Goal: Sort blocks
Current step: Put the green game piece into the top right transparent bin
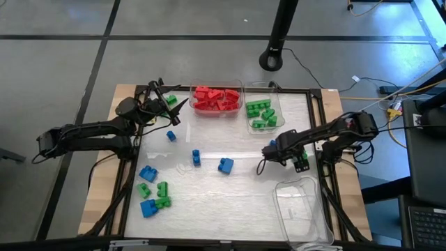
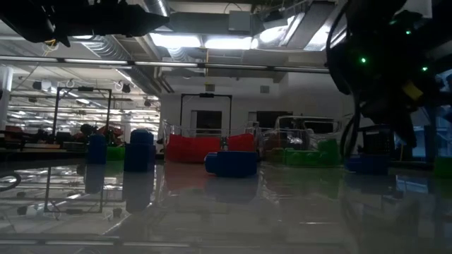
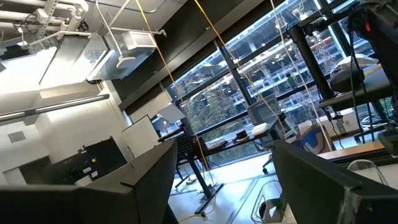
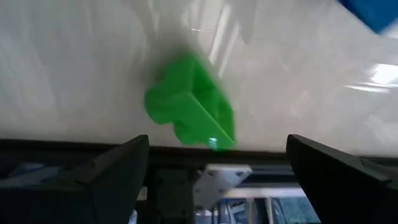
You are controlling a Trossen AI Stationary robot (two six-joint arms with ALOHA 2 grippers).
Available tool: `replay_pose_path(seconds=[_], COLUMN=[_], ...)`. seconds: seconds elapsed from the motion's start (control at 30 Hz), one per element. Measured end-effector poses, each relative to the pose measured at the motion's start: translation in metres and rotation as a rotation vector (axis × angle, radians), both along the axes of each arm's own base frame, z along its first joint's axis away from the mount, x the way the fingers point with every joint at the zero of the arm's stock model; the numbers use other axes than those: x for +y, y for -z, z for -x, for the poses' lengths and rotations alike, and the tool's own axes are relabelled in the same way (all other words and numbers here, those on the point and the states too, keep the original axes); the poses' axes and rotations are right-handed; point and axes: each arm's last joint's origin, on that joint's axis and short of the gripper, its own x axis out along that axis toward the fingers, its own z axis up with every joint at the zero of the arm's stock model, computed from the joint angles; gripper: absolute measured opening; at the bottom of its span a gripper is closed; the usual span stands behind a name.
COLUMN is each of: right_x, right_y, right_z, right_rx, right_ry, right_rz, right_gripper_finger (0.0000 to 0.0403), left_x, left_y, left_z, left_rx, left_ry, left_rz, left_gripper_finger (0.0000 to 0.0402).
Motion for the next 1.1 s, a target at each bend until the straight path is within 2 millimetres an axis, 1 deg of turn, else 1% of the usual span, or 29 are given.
replay_pose_path(seconds=[0.17, 0.37, 0.47, 0.73, 0.8, 0.87, 1.1], right_x=[0.000, 0.000, 0.000, -0.002, -0.003, -0.003, -0.003], right_y=[0.012, 0.022, 0.028, 0.042, 0.044, 0.045, 0.046], right_z=[0.002, 0.014, 0.017, 0.028, 0.029, 0.030, 0.029], right_rx=[-0.034, 0.019, 0.011, 0.007, 0.008, 0.007, -0.011], right_ry=[0.000, 0.015, 0.022, 0.018, 0.016, 0.015, 0.003], right_rz=[-0.021, -0.043, -0.056, -0.026, -0.021, -0.020, 0.001], right_gripper_finger=[0.0379, 0.0379, 0.0379, 0.0373, 0.0358, 0.0333, 0.0204], left_x=[0.000, 0.000, 0.000, 0.000, 0.000, 0.000, 0.000], left_y=[0.000, 0.000, 0.000, 0.000, 0.000, 0.000, -0.001], left_z=[0.000, 0.000, 0.000, 0.000, 0.000, 0.000, 0.000], left_rx=[0.000, 0.000, 0.000, -0.001, -0.001, -0.003, -0.004], left_ry=[0.000, 0.000, 0.000, 0.000, 0.000, -0.001, -0.001], left_rz=[0.000, 0.000, 0.000, 0.000, -0.001, -0.004, -0.005], left_gripper_finger=[0.0253, 0.0253, 0.0253, 0.0253, 0.0253, 0.0253, 0.0253])
